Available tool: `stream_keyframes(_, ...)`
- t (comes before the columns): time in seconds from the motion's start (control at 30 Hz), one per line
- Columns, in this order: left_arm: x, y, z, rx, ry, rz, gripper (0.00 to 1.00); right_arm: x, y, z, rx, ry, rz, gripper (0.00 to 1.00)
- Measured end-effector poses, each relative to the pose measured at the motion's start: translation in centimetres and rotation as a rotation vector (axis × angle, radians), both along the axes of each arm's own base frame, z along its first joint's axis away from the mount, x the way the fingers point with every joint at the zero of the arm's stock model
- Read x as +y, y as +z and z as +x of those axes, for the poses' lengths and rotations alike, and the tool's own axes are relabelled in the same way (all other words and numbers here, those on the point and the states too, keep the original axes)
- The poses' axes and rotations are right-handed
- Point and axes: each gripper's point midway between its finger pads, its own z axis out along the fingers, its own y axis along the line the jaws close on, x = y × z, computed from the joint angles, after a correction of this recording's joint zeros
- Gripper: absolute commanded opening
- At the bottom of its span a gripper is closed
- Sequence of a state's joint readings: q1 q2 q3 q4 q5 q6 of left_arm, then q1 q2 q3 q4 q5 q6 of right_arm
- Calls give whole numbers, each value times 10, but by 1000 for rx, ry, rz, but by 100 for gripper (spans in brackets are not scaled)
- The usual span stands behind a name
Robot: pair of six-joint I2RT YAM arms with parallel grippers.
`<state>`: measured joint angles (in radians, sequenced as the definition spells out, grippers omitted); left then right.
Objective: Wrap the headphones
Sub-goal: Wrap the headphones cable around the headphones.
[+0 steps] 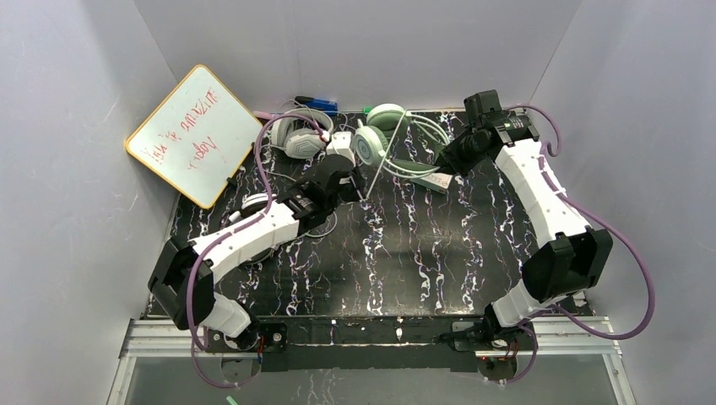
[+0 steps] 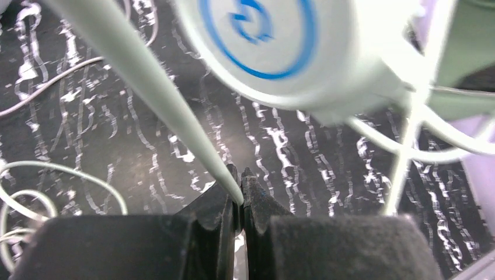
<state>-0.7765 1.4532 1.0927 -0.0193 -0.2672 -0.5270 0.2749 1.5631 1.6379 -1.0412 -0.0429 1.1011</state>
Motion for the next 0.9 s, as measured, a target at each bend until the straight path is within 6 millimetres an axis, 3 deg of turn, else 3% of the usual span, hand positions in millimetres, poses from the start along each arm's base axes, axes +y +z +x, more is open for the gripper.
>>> stream_keyframes(0.23,-32,22,-12,-87,-34,-58,0,1,-1,7,-17,-18,10,1)
stream_keyframes(0.4,-27,29,-6,-112,15,-48,0,4,-6,9,-18,-25,22,1)
stream_keyframes(0.67,-16,73,3,-251,197,-9,0,9,-14,17,-20,-62,53,1)
stream_keyframes(0.8,-16,90,-4,-342,302,87,0,11,-22,17,-5,-82,62,1)
stream_keyframes(0.9,-6,85,-13,-401,401,240,0,13,-22,16,-6,-77,66,1)
